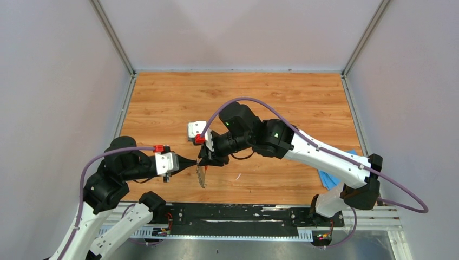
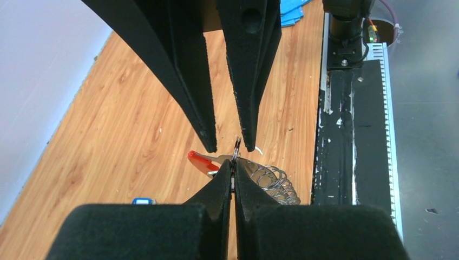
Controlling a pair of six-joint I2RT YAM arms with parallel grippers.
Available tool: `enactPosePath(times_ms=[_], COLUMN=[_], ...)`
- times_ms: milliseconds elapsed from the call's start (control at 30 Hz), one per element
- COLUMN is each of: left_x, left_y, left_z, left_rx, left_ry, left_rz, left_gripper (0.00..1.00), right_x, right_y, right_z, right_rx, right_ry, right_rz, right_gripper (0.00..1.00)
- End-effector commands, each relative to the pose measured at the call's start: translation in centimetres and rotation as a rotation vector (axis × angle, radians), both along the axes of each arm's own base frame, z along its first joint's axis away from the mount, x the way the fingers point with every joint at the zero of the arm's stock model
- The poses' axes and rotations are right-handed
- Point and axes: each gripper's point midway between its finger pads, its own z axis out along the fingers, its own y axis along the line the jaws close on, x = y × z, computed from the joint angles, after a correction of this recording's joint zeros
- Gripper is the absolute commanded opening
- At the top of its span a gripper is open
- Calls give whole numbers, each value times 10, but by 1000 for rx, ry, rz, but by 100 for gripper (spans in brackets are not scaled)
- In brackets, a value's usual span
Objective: Put the keys on the keyring
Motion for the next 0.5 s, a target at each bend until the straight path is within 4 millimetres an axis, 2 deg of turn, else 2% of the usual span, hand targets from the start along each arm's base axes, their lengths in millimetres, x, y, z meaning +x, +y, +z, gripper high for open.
enactPosePath(times_ms=[0,233,333,467], left_x=[4,2,0,-1], left_y=[2,1,0,0], left_z=[10,11,10,9], left_rx=[-5,-7,-10,-9], left_ry=[-24,-28,-21,-19], left_rz=[23,13,1,-3], left_gripper=[0,0,0,0], right_x=[2,11,14,14], right_y=[-3,3,7,12], right_z=[2,3,8,5], right_rx=[-14,4,38,42], right_ry=[-14,-32,-37,-21], right_rz=[12,-35,-52,-49], right_gripper=[29,8,5,6])
